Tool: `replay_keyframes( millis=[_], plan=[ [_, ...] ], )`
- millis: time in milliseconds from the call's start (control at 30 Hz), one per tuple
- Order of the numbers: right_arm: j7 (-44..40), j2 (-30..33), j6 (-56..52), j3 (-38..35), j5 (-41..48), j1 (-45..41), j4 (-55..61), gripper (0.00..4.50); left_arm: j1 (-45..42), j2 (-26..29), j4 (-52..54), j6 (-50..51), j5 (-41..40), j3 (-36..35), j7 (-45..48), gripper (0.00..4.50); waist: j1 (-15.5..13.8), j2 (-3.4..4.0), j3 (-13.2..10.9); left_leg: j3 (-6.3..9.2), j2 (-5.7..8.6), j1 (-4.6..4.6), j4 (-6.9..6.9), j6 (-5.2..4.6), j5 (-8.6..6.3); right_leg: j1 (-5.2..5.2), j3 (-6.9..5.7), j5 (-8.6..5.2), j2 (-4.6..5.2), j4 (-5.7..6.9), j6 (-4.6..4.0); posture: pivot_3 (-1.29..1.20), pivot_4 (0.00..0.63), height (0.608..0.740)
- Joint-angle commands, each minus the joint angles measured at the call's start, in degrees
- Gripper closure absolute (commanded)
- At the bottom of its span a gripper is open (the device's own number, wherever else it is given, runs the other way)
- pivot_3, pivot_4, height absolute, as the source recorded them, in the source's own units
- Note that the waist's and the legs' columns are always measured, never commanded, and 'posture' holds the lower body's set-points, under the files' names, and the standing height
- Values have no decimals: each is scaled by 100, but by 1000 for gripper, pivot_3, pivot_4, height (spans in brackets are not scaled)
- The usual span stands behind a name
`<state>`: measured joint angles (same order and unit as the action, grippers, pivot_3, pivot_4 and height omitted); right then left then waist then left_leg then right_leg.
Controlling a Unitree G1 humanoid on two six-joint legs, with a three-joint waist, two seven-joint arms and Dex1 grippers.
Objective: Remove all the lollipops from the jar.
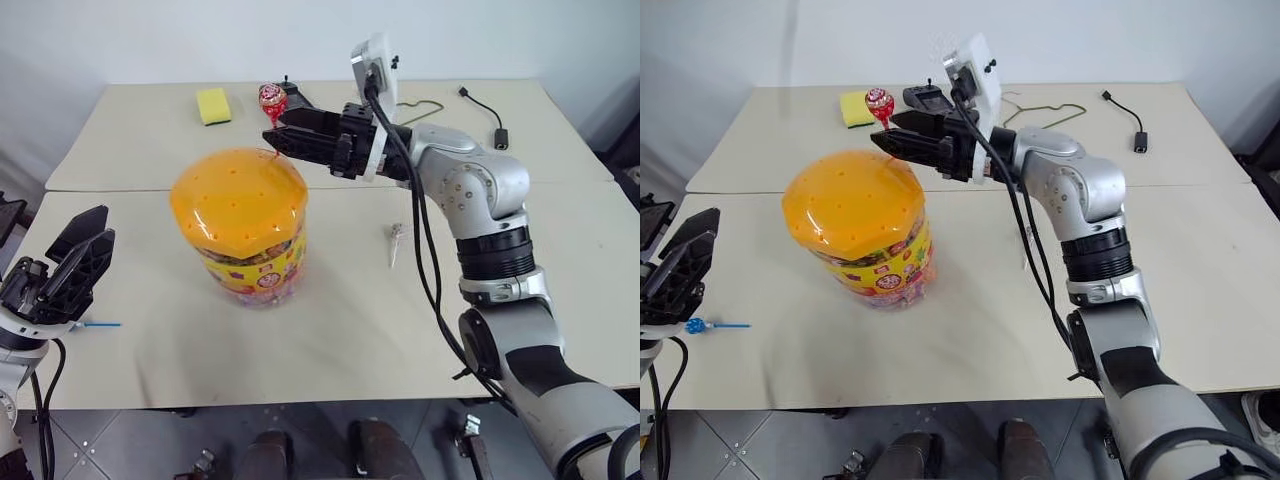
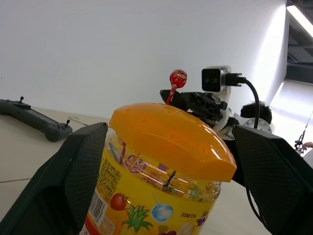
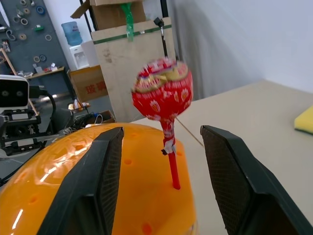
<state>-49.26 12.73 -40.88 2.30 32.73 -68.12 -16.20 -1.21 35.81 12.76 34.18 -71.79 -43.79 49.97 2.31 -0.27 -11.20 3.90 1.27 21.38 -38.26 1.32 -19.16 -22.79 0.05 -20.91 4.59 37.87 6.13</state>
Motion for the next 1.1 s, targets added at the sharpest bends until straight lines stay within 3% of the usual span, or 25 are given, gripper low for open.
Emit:
replay_keyframes(
  millis=[33, 67, 133, 333, 500, 633, 800, 933, 1000, 1100],
  plan=[
    [21, -114, 15, -52, 11, -213, 43, 1889, 11, -12, 250, -100, -120, -61, -33, 173, 20, 0, 0, 0, 0, 0, 1, 0, 0, 0, 0, 0, 0, 1, 0, 0, 150, 740],
    [20, -132, 35, -48, -23, -207, 18, 1889, 11, -14, 275, -99, -136, -63, -40, 173, 29, 0, 0, 0, -1, 0, 1, 0, 0, 0, -1, 0, -1, 1, 0, 0, 150, 740],
    [25, -146, 89, -32, -96, -199, -30, 2449, -5, -16, 329, -96, -185, -69, -58, 173, 57, 0, 0, 0, -1, 0, 2, 0, 0, 0, -1, 0, -1, 4, 0, 0, 150, 740],
    [-6, -251, 156, -77, -155, -241, -105, 4474, -85, 74, 612, 33, -478, -1, -97, 173, 122, 0, 0, 0, -3, -1, 6, 0, 0, -2, 0, 0, -3, 7, 0, 0, 150, 740],
    [-186, -320, 670, -218, -180, -236, -187, 4474, -296, 169, 802, 84, -759, 89, -251, 173, 124, 0, 0, 0, -4, 0, 9, 1, 0, -2, 0, 0, -3, 9, 0, 0, 150, 740],
    [-877, -201, 1506, -808, 233, -231, -333, 4474, -475, 269, 816, 134, -784, 257, -159, 173, 118, 0, 0, -1, -2, 0, 7, 1, 0, -1, 0, 0, -3, 8, 0, 0, 150, 740],
    [-1436, 771, 1219, -1086, 360, -201, -421, 4474, -303, 561, 799, 185, -526, 383, 425, 173, 78, 0, 0, 2, 2, 0, 7, -1, -1, 6, 0, 0, 1, 1, 0, 0, 150, 740],
    [-2530, 2942, 465, -368, -385, 627, -225, 4474, 182, 1122, 681, 406, -120, 474, 1376, 173, 13, -4, 2, 10, -2, 4, 16, -3, -2, 10, -5, 0, -1, -15, 0, 0, 150, 740],
    [-2572, 4091, 714, 210, -1349, 1379, -316, 4474, 435, 1376, 510, 349, 217, 569, 1935, 173, -65, 2, -1, 3, 5, 6, 25, -14, -8, 10, 4, -1, 3, -27, -1, 0, 150, 740],
    [-2170, 4514, 540, 341, -1803, 1811, -639, 4474, 498, 1571, 251, 167, 634, 757, 2416, 173, -42, 19, -12, -17, 7, 7, 29, -20, -11, 2, 14, -2, 3, -47, -2, 0, 150, 740]
  ],
)
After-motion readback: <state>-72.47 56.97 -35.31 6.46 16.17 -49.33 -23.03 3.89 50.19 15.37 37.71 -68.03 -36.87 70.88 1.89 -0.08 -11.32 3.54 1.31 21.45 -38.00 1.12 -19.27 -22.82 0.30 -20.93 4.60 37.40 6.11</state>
